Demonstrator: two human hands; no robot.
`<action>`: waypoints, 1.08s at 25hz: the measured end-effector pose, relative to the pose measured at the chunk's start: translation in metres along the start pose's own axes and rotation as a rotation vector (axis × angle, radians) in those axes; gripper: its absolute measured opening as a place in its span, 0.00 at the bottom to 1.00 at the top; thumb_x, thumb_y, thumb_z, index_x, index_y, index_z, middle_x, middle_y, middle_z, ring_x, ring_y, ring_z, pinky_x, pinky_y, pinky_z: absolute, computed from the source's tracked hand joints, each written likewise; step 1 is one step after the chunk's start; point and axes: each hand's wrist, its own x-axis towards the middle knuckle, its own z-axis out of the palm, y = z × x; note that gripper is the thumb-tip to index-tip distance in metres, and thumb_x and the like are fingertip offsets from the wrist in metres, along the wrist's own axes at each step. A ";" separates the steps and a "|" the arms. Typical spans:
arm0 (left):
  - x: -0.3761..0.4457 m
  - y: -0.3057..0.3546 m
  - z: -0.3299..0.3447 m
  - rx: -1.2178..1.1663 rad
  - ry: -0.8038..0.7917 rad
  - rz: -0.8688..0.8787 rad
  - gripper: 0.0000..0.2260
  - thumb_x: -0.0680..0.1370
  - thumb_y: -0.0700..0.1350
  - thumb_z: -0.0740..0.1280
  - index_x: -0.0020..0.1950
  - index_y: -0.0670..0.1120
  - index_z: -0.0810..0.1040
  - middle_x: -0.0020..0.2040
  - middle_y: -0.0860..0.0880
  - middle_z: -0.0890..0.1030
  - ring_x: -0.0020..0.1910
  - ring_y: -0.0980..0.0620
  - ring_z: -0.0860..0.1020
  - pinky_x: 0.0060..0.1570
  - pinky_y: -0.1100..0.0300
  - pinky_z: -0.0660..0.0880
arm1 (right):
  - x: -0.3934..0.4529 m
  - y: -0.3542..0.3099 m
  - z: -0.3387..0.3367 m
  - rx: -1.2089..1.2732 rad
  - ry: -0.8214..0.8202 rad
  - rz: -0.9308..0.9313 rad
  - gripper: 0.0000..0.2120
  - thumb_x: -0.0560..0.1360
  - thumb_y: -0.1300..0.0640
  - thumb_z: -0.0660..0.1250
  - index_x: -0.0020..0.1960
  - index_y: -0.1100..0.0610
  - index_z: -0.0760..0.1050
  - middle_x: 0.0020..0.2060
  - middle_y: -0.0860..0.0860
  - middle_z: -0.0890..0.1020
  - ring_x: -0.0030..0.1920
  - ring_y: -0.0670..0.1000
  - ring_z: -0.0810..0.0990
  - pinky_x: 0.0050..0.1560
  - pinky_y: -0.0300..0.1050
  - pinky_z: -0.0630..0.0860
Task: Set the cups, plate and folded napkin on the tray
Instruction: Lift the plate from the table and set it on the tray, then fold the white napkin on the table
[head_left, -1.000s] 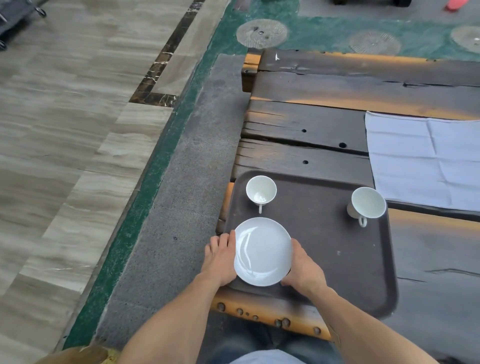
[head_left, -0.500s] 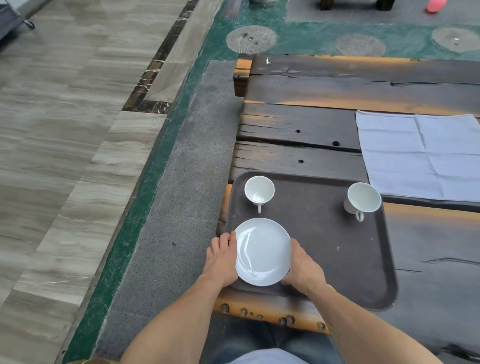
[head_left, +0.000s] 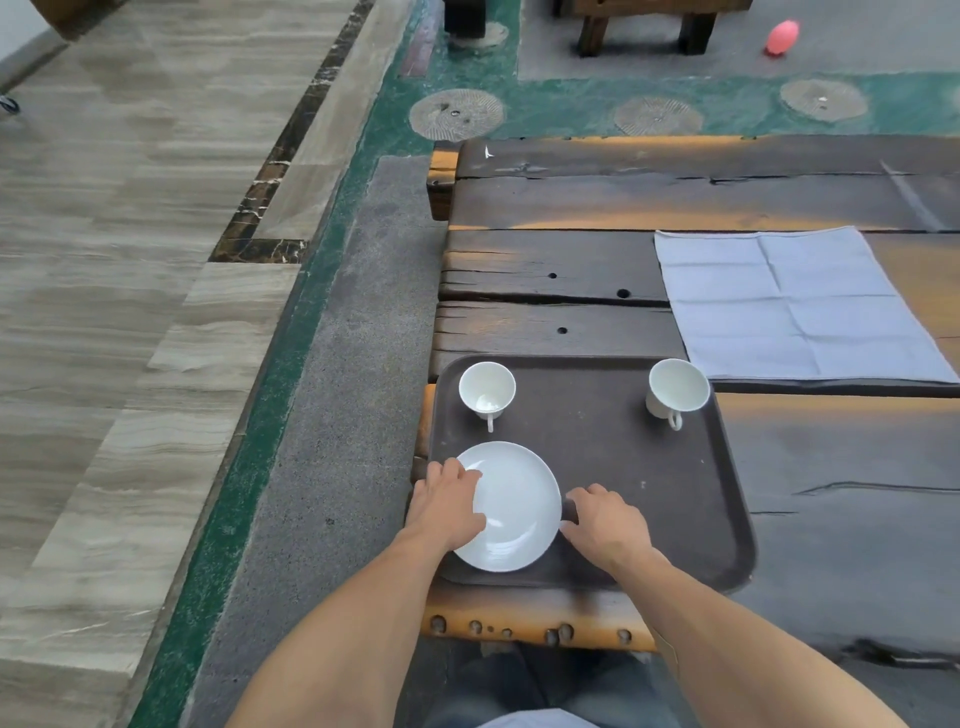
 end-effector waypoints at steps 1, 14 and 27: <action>0.002 0.008 -0.003 -0.016 -0.022 0.034 0.27 0.76 0.53 0.65 0.74 0.51 0.65 0.70 0.48 0.66 0.68 0.45 0.62 0.65 0.50 0.65 | -0.002 0.005 -0.003 -0.002 0.010 -0.003 0.19 0.79 0.47 0.59 0.68 0.51 0.70 0.62 0.51 0.75 0.62 0.55 0.74 0.58 0.51 0.73; 0.013 0.168 -0.019 0.017 -0.115 0.243 0.25 0.77 0.60 0.62 0.71 0.52 0.72 0.68 0.48 0.71 0.68 0.47 0.69 0.64 0.50 0.69 | -0.041 0.143 -0.057 0.026 0.125 0.049 0.20 0.80 0.44 0.58 0.67 0.52 0.72 0.64 0.51 0.78 0.64 0.55 0.75 0.60 0.49 0.72; 0.013 0.340 -0.008 0.004 -0.052 0.265 0.21 0.76 0.59 0.62 0.66 0.51 0.76 0.61 0.49 0.75 0.63 0.47 0.73 0.59 0.50 0.71 | -0.084 0.331 -0.096 0.058 0.145 0.101 0.19 0.79 0.45 0.59 0.67 0.50 0.73 0.60 0.52 0.81 0.61 0.55 0.78 0.58 0.49 0.75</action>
